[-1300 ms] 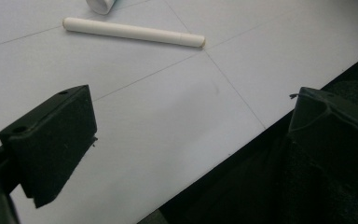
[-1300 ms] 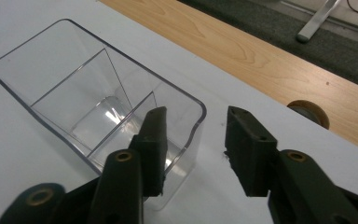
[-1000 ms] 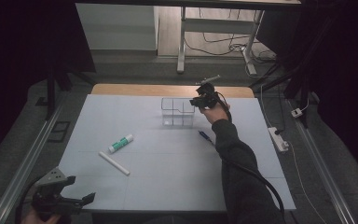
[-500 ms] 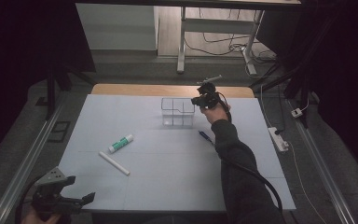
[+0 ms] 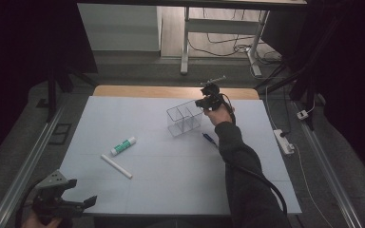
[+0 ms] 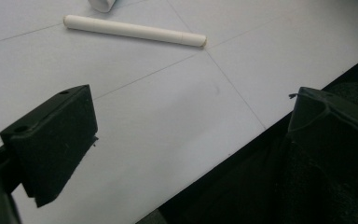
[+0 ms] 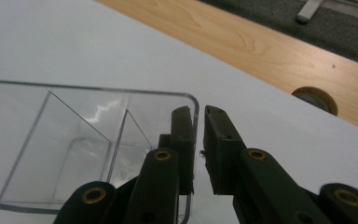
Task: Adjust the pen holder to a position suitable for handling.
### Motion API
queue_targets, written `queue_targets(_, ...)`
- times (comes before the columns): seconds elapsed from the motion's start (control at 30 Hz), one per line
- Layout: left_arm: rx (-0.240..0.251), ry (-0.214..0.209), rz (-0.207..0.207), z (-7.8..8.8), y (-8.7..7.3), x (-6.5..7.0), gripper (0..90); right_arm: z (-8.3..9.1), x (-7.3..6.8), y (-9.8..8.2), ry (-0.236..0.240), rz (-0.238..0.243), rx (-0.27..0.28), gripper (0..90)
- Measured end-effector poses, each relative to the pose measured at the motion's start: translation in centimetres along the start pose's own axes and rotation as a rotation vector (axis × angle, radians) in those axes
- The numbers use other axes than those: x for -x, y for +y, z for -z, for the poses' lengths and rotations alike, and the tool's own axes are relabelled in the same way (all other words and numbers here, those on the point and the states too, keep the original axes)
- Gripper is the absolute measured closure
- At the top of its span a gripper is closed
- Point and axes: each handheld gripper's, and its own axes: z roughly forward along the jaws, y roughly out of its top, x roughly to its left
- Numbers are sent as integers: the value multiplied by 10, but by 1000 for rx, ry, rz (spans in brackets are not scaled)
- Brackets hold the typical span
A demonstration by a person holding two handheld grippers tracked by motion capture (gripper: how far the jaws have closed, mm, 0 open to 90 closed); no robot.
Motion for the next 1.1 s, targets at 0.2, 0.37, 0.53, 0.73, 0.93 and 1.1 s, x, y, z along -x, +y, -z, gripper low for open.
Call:
queue_targets(0.2,2,0,2,0,0,0,14,-7,-4,-2,-24,-28,-2,880)
queue_targets(0.37,1,0,1,0,0,0,15,-6,-7,0,-52,-32,-20,891)
queue_targets(0.53,1,0,2,0,0,0,15,-5,-7,-1,-51,-58,-22,893)
queue_targets(0.73,0,1,3,0,0,0,15,6,-15,-6,-68,-73,-14,893)
queue_targets(0.93,-2,1,3,-1,0,0,15,22,-31,-11,-68,-88,-3,893)
queue_targets(1.1,-5,3,1,-1,1,0,15,33,-51,-18,-78,-89,-3,892)
